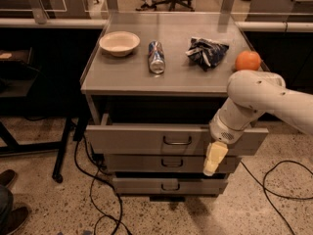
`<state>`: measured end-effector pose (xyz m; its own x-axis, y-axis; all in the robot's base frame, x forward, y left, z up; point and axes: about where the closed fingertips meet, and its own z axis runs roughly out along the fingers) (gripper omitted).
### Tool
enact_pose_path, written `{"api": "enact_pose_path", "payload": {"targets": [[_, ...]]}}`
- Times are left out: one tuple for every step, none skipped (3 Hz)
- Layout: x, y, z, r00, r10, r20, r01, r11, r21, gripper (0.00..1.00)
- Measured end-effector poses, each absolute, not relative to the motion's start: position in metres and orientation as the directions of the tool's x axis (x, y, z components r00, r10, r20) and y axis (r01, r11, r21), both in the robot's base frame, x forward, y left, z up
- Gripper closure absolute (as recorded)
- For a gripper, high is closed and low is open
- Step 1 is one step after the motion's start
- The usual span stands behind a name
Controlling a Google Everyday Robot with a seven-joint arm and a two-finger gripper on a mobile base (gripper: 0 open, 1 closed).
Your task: Open top drawer
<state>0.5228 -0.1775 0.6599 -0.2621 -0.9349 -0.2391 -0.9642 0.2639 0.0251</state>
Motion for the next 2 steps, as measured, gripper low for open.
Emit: {"api": "enact_pose_path", "payload": {"targets": [[0.5099,-0.1808,0.6503,-0.27,-0.939,-0.214,-0.963,0.266,0.045,0.0],[0.5097,-0.1808,0.6509,-0.27,-0.939,-0.214,-0.963,0.266,0.045,0.0]]}}
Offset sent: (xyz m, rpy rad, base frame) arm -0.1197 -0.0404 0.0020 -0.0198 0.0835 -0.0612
